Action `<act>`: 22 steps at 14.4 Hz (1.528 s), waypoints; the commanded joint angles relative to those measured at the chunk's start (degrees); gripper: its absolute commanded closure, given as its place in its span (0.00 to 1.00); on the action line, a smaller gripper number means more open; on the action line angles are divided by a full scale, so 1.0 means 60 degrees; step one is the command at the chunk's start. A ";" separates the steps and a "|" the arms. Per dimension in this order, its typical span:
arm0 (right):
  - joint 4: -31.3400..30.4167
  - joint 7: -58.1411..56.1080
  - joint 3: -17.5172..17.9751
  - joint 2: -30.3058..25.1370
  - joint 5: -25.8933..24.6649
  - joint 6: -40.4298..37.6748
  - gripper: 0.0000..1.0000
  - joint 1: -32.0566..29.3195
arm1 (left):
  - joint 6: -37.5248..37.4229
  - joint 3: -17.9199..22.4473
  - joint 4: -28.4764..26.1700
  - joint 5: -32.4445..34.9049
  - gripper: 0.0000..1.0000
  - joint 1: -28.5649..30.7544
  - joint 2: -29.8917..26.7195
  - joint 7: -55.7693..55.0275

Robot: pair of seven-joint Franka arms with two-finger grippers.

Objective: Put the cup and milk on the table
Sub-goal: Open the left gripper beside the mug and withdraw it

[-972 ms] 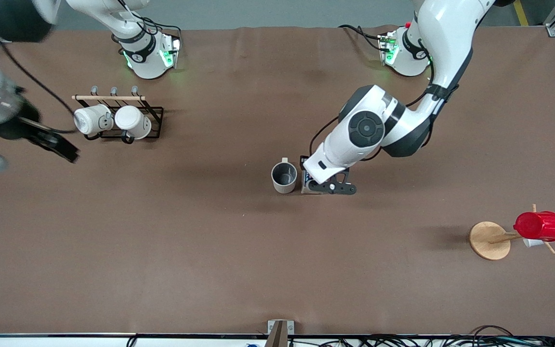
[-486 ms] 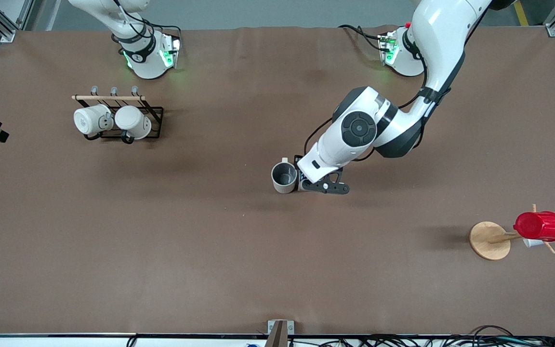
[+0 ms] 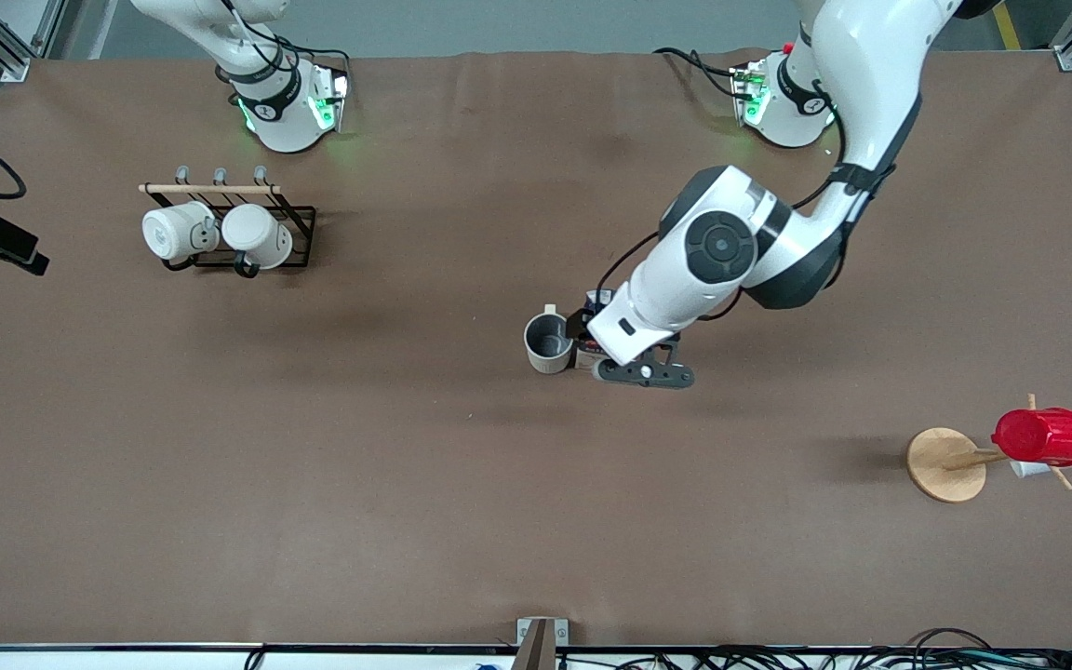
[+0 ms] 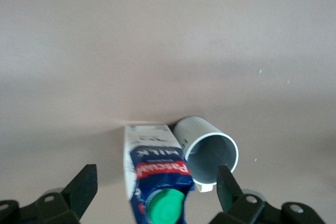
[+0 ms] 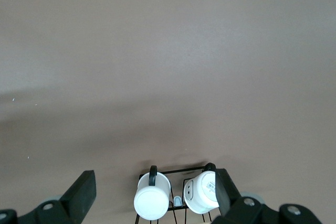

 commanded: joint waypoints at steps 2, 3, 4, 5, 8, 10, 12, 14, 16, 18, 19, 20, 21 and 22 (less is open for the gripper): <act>-0.0409 -0.0086 -0.0018 -0.0378 0.0120 -0.0096 0.00 0.0049 | -0.1143 0.0001 0.0372 0.0375 0.00 0.0797 -0.0884 0.0044; -0.0380 -0.0101 -0.0004 -0.0378 0.0106 -0.0213 0.00 0.0049 | -0.1275 -0.0014 0.0372 0.0869 0.00 0.1090 -0.1191 0.0175; -0.0380 -0.0115 -0.0003 -0.0378 0.0077 -0.0229 0.00 0.0107 | -0.1436 -0.0014 0.0372 0.1324 0.00 0.1253 -0.1455 0.0350; -0.0380 -0.0144 -0.0003 -0.0378 0.0062 -0.0229 0.00 0.0136 | -0.1597 -0.0014 0.0386 0.1546 0.00 0.1588 -0.1660 0.0555; -0.0365 -0.0130 -0.0003 -0.0378 0.0047 -0.0375 0.00 0.0166 | -0.1657 -0.0087 0.0387 0.1548 0.00 0.2716 -0.2115 0.2148; -0.0350 -0.0116 -0.0003 -0.0378 0.0047 -0.0375 0.00 0.0180 | -0.1672 -0.0087 0.0372 0.1505 0.00 0.3288 -0.2379 0.2664; -0.0350 -0.0086 -0.0003 -0.0378 0.0047 -0.0375 0.00 0.0166 | -0.1832 -0.0073 0.0357 0.1490 0.00 0.3495 -0.2599 0.2813; -0.0350 -0.0086 -0.0003 -0.0363 0.0047 -0.0375 0.00 0.0166 | -0.2007 -0.0087 0.0343 0.1475 0.00 0.3918 -0.2789 0.2871; -0.0350 -0.0086 -0.0018 -0.0363 0.0047 -0.0375 0.00 0.0166 | -0.2213 -0.0087 0.0357 0.1460 0.00 0.4081 -0.2907 0.3076; -0.0350 -0.0086 -0.0018 -0.0363 0.0062 -0.0390 0.00 0.0166 | -0.2316 -0.0087 0.0284 0.1460 0.00 0.4285 -0.3068 0.3120; -0.0350 -0.0086 -0.0018 -0.0363 0.0062 -0.0390 0.00 0.0166 | -0.2403 -0.0087 0.0255 0.1446 0.00 0.4345 -0.3185 0.3178; -0.0350 -0.0086 -0.0018 -0.0363 0.0062 -0.0390 0.00 0.0166 | -0.2506 -0.0087 0.0211 0.1446 0.00 0.4345 -0.3273 0.3223; -0.0350 -0.0086 -0.0018 -0.0363 0.0062 -0.0390 0.00 0.0166 | -0.2579 -0.0087 0.0153 0.1431 0.00 0.4345 -0.3361 0.3223; -0.0350 -0.0086 -0.0018 -0.0363 0.0062 -0.0390 0.00 0.0166 | -0.2580 -0.0087 0.0036 0.1417 0.00 0.4374 -0.3478 0.3223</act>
